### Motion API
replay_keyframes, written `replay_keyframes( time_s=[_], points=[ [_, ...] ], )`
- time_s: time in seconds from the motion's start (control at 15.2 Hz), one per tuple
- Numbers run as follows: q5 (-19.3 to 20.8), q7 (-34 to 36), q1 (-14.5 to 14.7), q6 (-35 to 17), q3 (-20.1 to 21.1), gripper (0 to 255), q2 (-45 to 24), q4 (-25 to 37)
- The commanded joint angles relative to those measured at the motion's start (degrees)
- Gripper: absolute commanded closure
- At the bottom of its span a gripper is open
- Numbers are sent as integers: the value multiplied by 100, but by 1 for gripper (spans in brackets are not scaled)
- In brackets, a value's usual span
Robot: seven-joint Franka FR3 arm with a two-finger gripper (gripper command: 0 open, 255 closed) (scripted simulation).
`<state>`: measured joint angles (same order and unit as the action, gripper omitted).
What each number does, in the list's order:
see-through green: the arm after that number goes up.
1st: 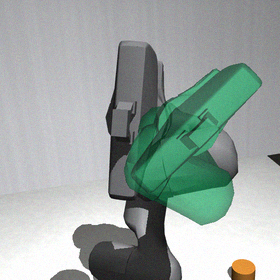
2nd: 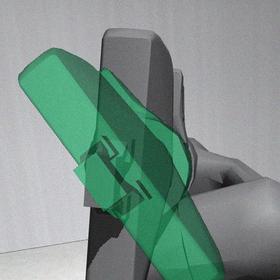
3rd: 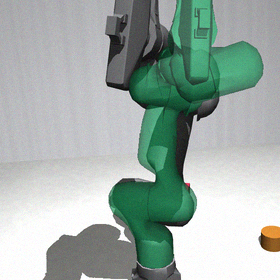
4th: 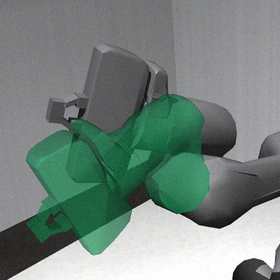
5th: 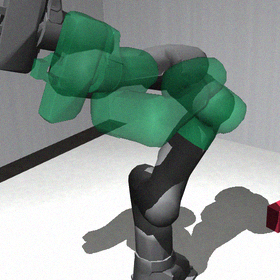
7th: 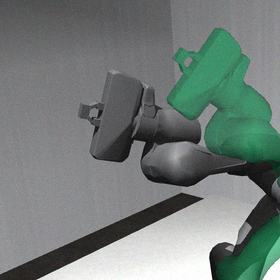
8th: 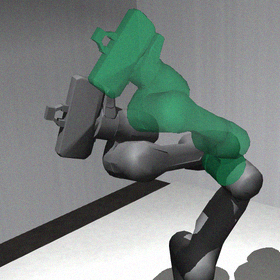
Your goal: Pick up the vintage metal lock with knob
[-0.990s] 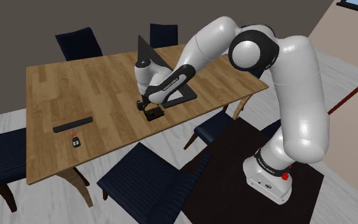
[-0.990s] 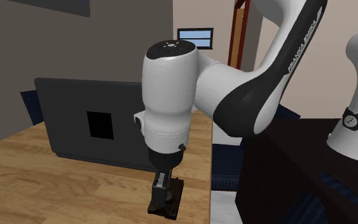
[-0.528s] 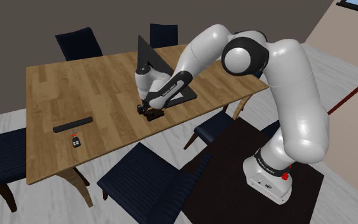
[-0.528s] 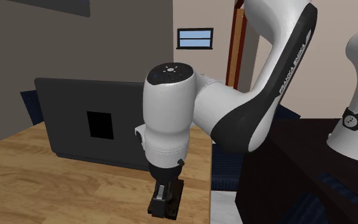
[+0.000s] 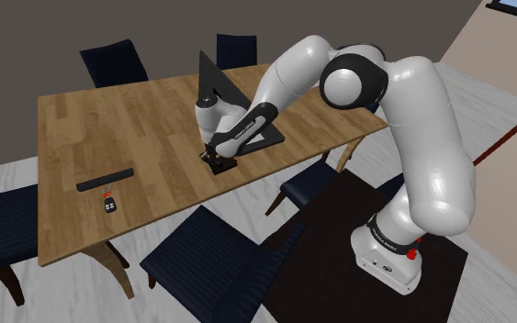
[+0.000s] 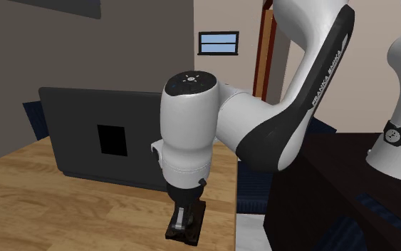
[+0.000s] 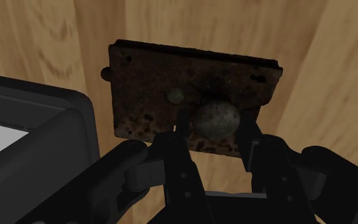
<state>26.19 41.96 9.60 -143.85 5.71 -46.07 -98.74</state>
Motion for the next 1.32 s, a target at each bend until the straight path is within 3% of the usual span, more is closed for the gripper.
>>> replay_keyframes(
  time_s=[0.0,1.25],
  points=[
    [0,0,0,1,0,255,-3,-2],
    [-249,-276,-144,639,224,255,922,-279]
  ],
)
